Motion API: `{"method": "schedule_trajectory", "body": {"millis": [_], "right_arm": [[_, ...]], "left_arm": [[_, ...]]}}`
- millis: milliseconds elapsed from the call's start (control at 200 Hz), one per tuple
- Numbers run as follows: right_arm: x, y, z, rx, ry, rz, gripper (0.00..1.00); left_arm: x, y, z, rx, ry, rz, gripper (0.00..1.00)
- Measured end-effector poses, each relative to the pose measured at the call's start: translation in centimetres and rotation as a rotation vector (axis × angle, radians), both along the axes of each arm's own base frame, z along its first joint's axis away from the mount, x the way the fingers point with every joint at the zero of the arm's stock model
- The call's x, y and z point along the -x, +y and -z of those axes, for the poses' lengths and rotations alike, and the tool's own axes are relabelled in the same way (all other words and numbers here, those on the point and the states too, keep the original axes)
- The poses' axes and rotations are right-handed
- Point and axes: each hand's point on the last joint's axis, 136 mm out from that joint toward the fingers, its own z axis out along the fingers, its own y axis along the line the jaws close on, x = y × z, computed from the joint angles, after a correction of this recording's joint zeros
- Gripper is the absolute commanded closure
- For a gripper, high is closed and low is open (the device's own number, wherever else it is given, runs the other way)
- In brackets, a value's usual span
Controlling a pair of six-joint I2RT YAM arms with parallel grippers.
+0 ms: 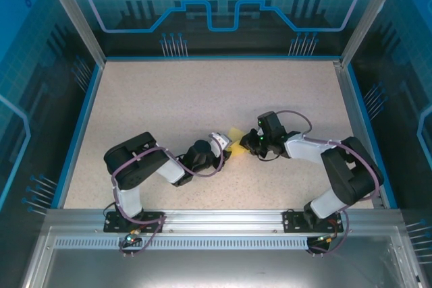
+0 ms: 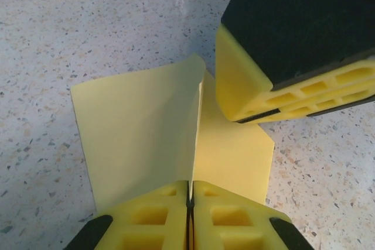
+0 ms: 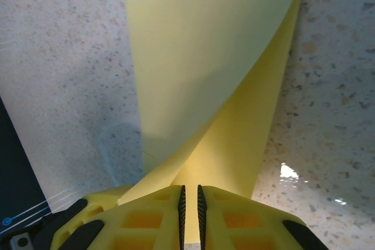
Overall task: Fold a paper plane with a square sheet of paper (pick it up from the middle)
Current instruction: Fourth fold the wing at the center of the table.
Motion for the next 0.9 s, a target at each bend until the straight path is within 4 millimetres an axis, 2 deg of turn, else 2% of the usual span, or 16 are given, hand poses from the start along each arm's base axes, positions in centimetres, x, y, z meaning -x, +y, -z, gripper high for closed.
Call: {"method": "schedule_trajectory", "body": {"millis": [265, 395, 700, 900], "right_arm": [[0.5, -0.1, 2.6, 0.031, 0.061, -0.004, 0.81], [0.0, 0.2, 2.5, 0.023, 0.05, -0.009, 0.78], [-0.1, 0.4, 2.4, 0.03, 0.044, -0.01, 0.78], [-0.1, 0.4, 2.5, 0.043, 0.039, -0.006, 0.79]], "left_arm": [[0.2, 0.1, 1.1, -0.025, 0.062, -0.008, 0.79], [0.3, 0.0, 1.4, -0.036, 0.1, -0.01, 0.78], [-0.1, -0.5, 1.0, -0.075, 0.165, -0.018, 0.77], [-0.5, -0.9, 1.0, -0.105, 0.198, -0.028, 0.89]]}}
